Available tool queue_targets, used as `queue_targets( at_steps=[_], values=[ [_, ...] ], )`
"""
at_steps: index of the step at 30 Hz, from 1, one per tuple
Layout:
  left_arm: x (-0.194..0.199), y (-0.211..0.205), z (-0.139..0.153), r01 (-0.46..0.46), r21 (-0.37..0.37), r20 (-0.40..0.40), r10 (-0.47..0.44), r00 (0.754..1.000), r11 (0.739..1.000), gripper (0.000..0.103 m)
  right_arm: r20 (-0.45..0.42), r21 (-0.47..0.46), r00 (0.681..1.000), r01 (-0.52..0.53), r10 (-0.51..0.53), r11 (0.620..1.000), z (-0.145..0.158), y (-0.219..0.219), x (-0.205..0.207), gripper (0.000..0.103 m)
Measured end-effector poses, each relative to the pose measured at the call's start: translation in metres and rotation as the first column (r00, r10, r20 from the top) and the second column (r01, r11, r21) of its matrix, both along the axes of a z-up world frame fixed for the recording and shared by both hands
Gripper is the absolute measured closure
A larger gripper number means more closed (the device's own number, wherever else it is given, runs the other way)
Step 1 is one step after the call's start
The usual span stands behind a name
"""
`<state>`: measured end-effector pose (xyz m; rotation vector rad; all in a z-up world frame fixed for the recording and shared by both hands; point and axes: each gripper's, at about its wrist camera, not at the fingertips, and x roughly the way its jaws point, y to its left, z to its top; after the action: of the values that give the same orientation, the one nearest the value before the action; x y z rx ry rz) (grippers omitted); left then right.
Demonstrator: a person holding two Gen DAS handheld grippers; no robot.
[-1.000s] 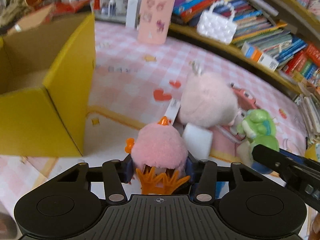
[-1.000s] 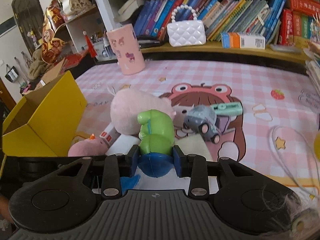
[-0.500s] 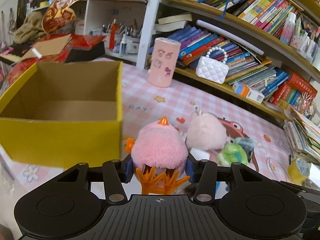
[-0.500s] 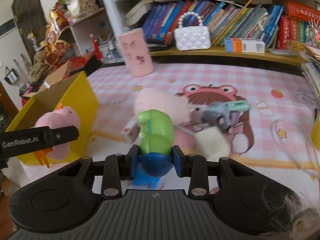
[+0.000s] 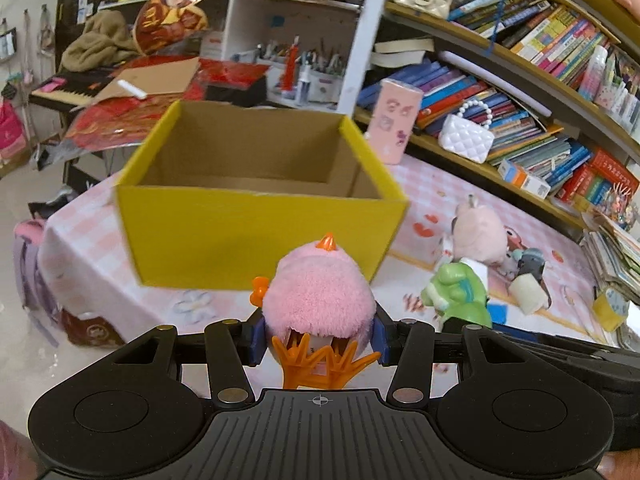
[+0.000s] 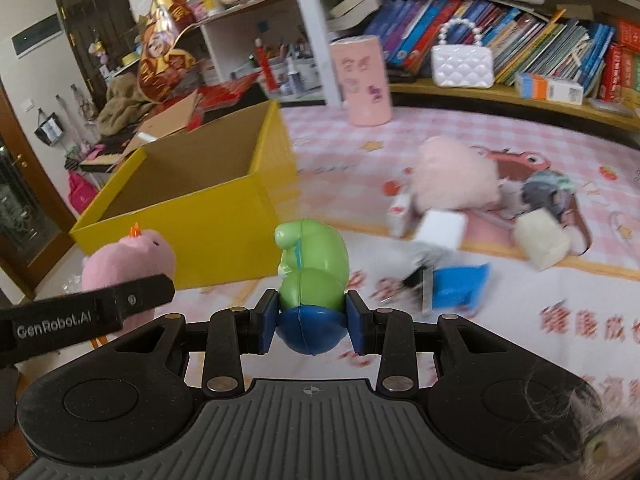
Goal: Organize objects
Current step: 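Carry the chick and the green toy over the yellow box with both grippers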
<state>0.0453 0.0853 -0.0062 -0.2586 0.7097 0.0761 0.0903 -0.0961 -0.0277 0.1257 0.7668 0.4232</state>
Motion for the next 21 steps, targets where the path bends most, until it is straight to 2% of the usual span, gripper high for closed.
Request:
queue_targets(
  at_steps=[13,21],
  values=[
    [-0.054,0.069,0.004,-0.015,0.012,0.031,0.015,0.999,1.000,0.055,0.016,0.021,1.000,-0.027,0.027,0.999,0.002,0.076,-0.052,0.070],
    [-0.075,0.093,0.009,-0.030,0.012,0.064,0.029,0.998,0.999,0.055,0.040,0.020,0.999,-0.012,0.011,1.000,0.006,0.097,-0.071,0.070]
  ],
)
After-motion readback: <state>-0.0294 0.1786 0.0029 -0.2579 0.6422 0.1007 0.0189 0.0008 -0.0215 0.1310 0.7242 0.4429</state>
